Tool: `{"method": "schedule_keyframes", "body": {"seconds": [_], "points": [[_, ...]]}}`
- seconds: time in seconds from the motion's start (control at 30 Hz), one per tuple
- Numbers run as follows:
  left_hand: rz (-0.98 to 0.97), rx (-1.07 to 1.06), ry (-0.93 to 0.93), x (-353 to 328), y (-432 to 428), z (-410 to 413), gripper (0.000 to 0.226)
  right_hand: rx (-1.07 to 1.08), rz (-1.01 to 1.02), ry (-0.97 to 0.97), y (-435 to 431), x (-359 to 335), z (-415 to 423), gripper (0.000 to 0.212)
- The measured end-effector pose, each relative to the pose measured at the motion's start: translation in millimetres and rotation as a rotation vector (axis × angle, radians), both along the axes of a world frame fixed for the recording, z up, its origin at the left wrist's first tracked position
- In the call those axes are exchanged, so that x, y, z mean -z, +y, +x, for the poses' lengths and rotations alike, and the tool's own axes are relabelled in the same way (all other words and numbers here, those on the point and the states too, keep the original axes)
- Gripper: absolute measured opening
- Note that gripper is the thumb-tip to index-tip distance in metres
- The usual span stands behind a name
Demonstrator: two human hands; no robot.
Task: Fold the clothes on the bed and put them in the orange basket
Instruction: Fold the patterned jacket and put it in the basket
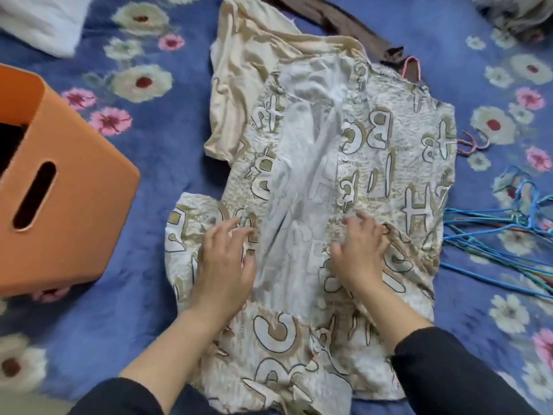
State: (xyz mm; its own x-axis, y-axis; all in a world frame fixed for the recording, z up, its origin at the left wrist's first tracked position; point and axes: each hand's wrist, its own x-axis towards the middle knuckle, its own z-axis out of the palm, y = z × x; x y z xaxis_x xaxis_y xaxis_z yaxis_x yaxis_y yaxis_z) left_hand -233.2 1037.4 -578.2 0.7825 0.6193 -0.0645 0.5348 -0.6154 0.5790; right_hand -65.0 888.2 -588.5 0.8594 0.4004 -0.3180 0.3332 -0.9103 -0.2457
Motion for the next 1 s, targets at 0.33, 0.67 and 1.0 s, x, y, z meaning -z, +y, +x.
{"method": "schedule_keyframes", "body": {"seconds": [0.33, 0.67, 1.0], "points": [[-0.322, 0.048, 0.049, 9, 56, 15, 0.037, -0.087, 0.277, 0.066, 184, -9, 28, 0.031], [-0.551, 0.067, 0.355, 18, 65, 60, 0.036, -0.009, 0.012, 0.0, 233, -2, 79, 0.03], [-0.369, 0.199, 0.136, -26, 66, 102, 0.072, 0.496, 1.267, 0.028, 271, -98, 203, 0.021]]}}
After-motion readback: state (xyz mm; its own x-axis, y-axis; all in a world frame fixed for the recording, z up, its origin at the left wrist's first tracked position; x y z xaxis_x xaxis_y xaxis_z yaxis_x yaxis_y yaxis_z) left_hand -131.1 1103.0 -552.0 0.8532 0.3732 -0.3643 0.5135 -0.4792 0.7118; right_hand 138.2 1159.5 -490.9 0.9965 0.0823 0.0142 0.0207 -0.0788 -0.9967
